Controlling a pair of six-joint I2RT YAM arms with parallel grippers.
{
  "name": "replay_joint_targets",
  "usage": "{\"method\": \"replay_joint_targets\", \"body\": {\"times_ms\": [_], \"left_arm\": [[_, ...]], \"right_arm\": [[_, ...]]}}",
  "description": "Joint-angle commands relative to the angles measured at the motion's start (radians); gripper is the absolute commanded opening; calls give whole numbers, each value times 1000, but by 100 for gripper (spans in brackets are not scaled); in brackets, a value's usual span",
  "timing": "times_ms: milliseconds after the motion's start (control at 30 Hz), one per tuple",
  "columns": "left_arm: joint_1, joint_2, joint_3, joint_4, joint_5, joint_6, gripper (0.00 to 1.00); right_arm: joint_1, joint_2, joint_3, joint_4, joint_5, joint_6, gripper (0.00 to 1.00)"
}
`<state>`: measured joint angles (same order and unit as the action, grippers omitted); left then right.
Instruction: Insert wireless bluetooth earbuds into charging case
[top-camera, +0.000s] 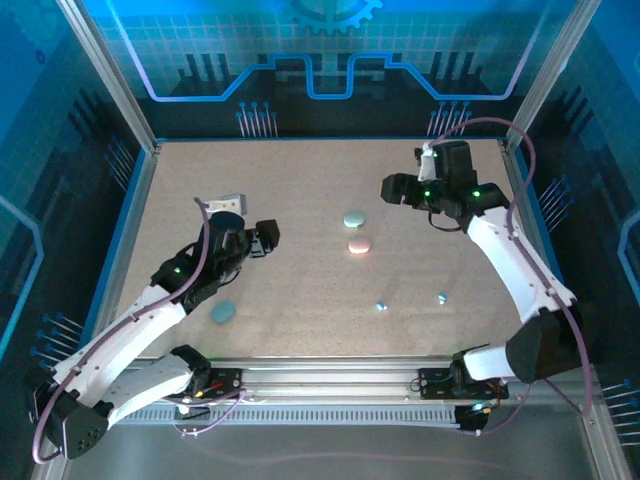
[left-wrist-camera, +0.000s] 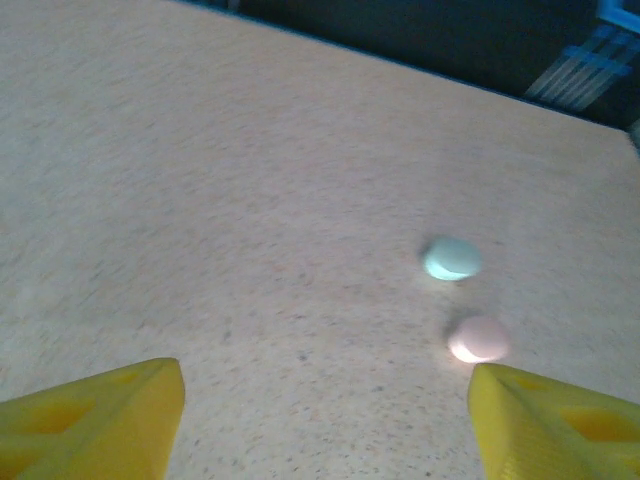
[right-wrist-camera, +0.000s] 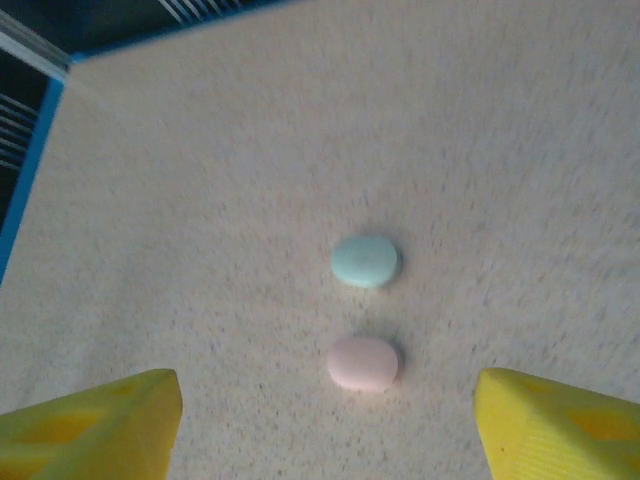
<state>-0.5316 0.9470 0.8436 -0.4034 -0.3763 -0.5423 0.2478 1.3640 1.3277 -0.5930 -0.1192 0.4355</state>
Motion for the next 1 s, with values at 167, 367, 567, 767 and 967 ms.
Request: {"method": "replay_joint_targets", "body": {"times_ms": [167, 367, 567, 767, 967], "left_arm": [[73, -54, -89, -174, -118, -198, 83], [193, -75, -138, -226, -72, -296, 87], [281, -68, -197, -246, 1, -411, 87], [407, -45, -225, -246, 125, -383, 88], [420, 34, -228, -340, 167, -549, 84]], "right_arm": [[-129, -24, -54, 77, -129, 90, 91], [-172, -85, -99, 84, -215, 86, 93], [-165, -120, -137, 119, -248, 88, 99], [-166, -110, -124, 56, -325, 32, 100], [-164, -50, -111, 7, -366, 50, 100]]}}
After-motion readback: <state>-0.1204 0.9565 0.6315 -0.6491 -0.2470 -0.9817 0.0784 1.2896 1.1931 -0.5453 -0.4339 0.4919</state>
